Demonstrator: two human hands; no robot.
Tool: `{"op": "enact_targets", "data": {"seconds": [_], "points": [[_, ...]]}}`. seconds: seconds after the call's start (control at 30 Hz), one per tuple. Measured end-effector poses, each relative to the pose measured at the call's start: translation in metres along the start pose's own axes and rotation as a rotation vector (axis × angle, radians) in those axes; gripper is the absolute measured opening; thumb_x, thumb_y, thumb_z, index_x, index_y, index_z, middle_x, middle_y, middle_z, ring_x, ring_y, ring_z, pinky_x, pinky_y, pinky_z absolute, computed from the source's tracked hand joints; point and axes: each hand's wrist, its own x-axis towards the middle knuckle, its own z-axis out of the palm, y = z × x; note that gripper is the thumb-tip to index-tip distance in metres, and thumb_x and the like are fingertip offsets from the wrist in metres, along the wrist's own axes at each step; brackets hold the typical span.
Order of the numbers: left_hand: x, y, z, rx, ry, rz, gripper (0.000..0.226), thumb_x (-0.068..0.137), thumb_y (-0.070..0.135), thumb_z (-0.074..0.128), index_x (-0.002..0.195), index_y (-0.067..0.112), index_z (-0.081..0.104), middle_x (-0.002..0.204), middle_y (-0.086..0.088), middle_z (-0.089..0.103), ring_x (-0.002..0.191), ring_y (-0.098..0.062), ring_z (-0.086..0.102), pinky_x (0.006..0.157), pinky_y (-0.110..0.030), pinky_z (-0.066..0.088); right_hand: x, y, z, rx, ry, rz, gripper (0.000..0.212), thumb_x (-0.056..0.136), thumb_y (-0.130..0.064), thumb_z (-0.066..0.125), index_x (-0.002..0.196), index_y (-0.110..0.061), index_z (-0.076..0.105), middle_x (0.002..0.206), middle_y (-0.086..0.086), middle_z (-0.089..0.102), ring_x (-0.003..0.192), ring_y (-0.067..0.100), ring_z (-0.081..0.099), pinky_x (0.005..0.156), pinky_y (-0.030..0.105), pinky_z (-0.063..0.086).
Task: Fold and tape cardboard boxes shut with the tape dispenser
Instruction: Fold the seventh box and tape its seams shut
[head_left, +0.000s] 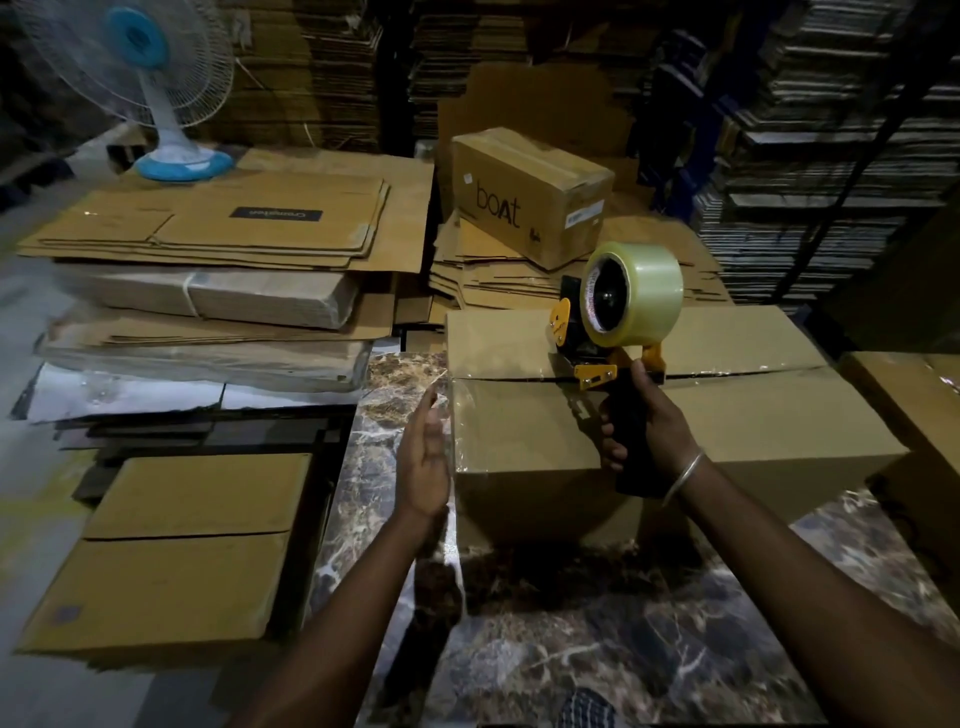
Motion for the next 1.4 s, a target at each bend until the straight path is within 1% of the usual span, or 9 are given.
{"op": "enact_targets", "data": {"seconds": [0.1, 0.2, 0.3, 0.5, 0.63, 0.77, 0.9, 1.03, 1.4], "points": [[-0.014, 0.0, 0.0, -0.333, 0.155, 0.021, 0.059, 0.101, 0.051, 0.033, 0.144, 0.015, 0.05, 0.14, -0.005, 0.059, 0.133, -0.015, 0.052, 0.112, -0.047, 0.038, -0.001, 0.0, 0.001, 0.012, -0.005, -0.009, 0.06, 0.083, -0.071, 0.039, 0.076, -0.013, 0.053, 0.062, 0.001, 0.042, 0.042, 0.013, 0.034, 0.041, 0.023, 0.03], [-0.025, 0.001, 0.009, -0.393, 0.137, 0.027, 0.063, 0.095, 0.062, 0.034, 0.14, 0.022, 0.053, 0.145, 0.006, 0.055, 0.139, -0.011, 0.045, 0.113, -0.044, 0.035, -0.001, -0.001, 0.002, 0.023, -0.015, -0.017, 0.06, 0.084, -0.07, 0.039, 0.075, -0.013, 0.054, 0.062, 0.001, 0.041, 0.042, 0.013, 0.033, 0.041, 0.023, 0.029], [-0.022, 0.0, 0.021, -0.279, 0.122, -0.014, 0.065, 0.092, 0.074, 0.025, 0.141, 0.037, 0.048, 0.151, 0.016, 0.044, 0.143, -0.001, 0.036, 0.118, -0.033, 0.03, -0.001, -0.002, 0.001, 0.018, -0.012, -0.012, 0.06, 0.084, -0.071, 0.039, 0.077, -0.013, 0.054, 0.062, 0.001, 0.042, 0.042, 0.013, 0.034, 0.041, 0.022, 0.03], [-0.021, -0.015, 0.017, -0.005, 0.226, 0.138, 0.052, 0.103, 0.046, 0.03, 0.143, 0.02, 0.052, 0.142, 0.006, 0.054, 0.134, -0.005, 0.048, 0.109, -0.03, 0.041, -0.001, -0.002, 0.0, 0.011, -0.017, -0.02, 0.059, 0.083, -0.07, 0.039, 0.076, -0.014, 0.059, 0.06, 0.001, 0.043, 0.042, 0.012, 0.035, 0.04, 0.022, 0.031], [-0.011, 0.001, -0.001, 0.126, 0.282, 0.336, 0.036, 0.102, 0.029, 0.041, 0.121, 0.013, 0.067, 0.119, 0.001, 0.066, 0.114, -0.006, 0.059, 0.094, -0.026, 0.05, -0.003, -0.004, 0.001, 0.045, -0.032, -0.023, 0.06, 0.083, -0.069, 0.04, 0.075, -0.012, 0.056, 0.06, 0.001, 0.042, 0.041, 0.012, 0.035, 0.04, 0.022, 0.03], [0.011, 0.047, -0.006, 0.316, 0.081, 0.52, 0.023, 0.094, 0.018, 0.05, 0.101, 0.009, 0.071, 0.099, 0.0, 0.067, 0.094, 0.001, 0.058, 0.08, -0.013, 0.044, -0.005, -0.008, -0.001, 0.076, -0.046, -0.023, 0.063, 0.085, -0.07, 0.038, 0.072, -0.01, 0.051, 0.06, 0.002, 0.042, 0.041, 0.012, 0.035, 0.041, 0.022, 0.03], [0.041, 0.077, 0.013, 0.692, -0.124, 0.514, 0.026, 0.092, 0.024, 0.05, 0.103, 0.011, 0.07, 0.097, -0.005, 0.064, 0.09, -0.019, 0.057, 0.076, -0.031, 0.047, -0.003, -0.015, -0.009, 0.171, -0.075, -0.016, 0.067, 0.087, -0.071, 0.037, 0.069, -0.008, 0.051, 0.06, 0.004, 0.04, 0.041, 0.013, 0.034, 0.042, 0.022, 0.028], [0.06, 0.082, 0.039, 0.915, -0.208, 0.47, 0.013, 0.092, 0.019, 0.054, 0.097, 0.014, 0.065, 0.092, -0.004, 0.057, 0.085, -0.024, 0.053, 0.073, -0.038, 0.05, -0.002, -0.032, -0.033, 0.163, -0.08, -0.039, 0.065, 0.085, -0.069, 0.039, 0.071, -0.007, 0.049, 0.06, 0.005, 0.039, 0.038, 0.013, 0.035, 0.039, 0.024, 0.028], [0.066, 0.087, 0.105, 0.949, -0.328, 0.444, 0.003, 0.089, 0.012, 0.056, 0.092, 0.012, 0.056, 0.088, -0.002, 0.054, 0.082, -0.019, 0.049, 0.069, -0.035, 0.041, 0.0, -0.069, -0.141, 0.111, -0.057, -0.025, 0.064, 0.093, -0.066, 0.032, 0.074, -0.008, 0.049, 0.062, 0.004, 0.042, 0.041, 0.013, 0.036, 0.041, 0.02, 0.032]]}}
